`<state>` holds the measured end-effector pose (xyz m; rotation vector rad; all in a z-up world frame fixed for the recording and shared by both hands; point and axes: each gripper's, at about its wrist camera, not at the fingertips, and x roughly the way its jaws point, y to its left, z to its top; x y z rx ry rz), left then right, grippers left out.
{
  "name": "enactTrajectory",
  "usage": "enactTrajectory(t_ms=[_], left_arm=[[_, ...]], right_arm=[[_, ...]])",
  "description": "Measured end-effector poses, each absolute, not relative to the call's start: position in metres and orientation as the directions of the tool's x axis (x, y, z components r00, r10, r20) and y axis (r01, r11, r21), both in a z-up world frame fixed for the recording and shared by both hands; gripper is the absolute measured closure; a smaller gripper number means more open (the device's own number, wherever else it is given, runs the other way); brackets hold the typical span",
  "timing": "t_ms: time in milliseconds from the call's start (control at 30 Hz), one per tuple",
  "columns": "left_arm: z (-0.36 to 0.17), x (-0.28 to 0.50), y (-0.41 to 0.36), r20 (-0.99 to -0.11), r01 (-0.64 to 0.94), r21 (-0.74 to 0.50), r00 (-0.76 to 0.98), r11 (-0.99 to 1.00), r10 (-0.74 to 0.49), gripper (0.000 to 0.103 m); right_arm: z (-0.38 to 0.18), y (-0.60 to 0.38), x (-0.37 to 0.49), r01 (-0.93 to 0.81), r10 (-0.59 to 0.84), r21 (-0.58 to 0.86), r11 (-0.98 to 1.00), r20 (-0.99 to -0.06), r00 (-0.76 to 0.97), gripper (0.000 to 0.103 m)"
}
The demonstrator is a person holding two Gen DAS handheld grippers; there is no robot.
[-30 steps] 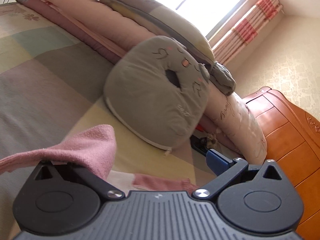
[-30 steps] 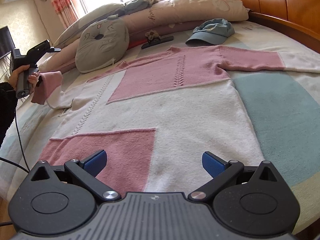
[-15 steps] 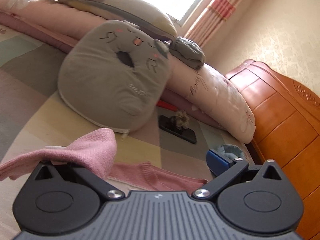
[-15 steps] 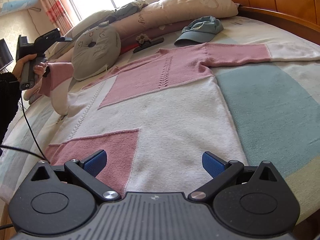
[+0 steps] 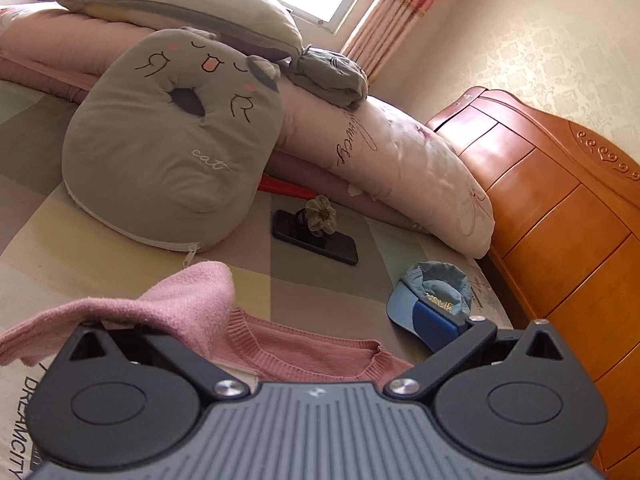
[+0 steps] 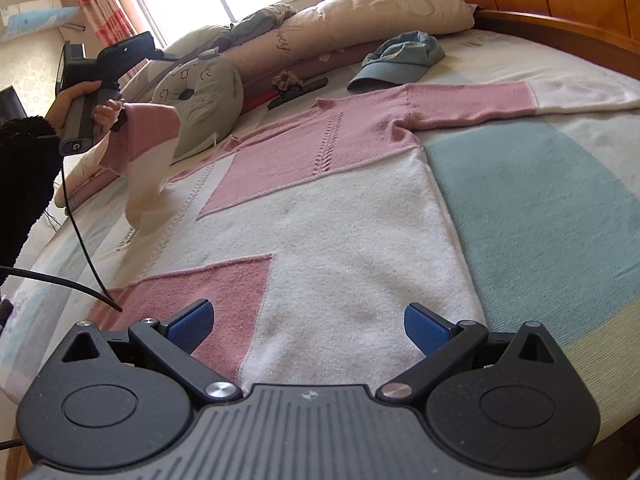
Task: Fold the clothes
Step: 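Grasp the pink sleeve cuff with the left gripper and lift it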
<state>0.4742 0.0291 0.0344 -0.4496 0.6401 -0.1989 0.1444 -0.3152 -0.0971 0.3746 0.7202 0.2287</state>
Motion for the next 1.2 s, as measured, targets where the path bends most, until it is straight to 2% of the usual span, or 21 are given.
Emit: enactTrajectory(t_ms=[1200], left_arm=[[0.007,0.5,-0.047,-0.596,0.092,-0.417,0.724,0.904,-0.348,0.001]], right_arm=[[-0.094,-0.325,0.139,-0.091,0.336,0.407,0.909,-0.584,0.739,0.0]])
